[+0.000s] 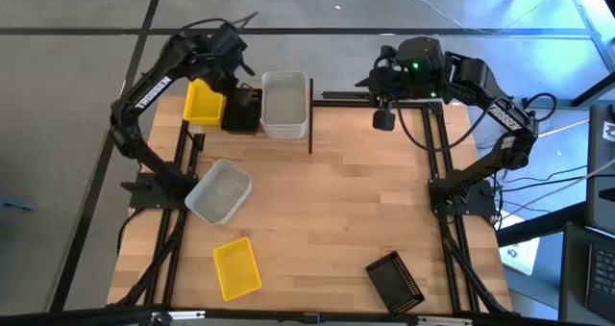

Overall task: Stack baskets on shelf by color
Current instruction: Stack the gray bin on top of the other gray bin on the shelf

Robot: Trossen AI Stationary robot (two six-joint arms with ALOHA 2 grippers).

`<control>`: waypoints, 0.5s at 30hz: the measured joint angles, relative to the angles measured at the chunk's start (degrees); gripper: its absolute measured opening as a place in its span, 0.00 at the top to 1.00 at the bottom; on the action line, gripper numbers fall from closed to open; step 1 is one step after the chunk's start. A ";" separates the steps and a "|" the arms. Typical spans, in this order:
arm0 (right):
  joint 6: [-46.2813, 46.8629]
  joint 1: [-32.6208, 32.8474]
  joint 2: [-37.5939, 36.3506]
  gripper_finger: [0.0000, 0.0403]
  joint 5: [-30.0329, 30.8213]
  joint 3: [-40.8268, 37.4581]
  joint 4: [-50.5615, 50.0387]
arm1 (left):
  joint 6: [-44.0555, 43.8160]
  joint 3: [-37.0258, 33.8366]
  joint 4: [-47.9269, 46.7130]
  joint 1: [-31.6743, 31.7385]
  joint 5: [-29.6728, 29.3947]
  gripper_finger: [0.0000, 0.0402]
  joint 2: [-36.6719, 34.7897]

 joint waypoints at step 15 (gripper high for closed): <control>-7.54 -3.00 0.00 0.72 -19.30 0.00 -8.28 | -2.42 -4.87 -3.27 -20.53 14.61 1.00 -6.52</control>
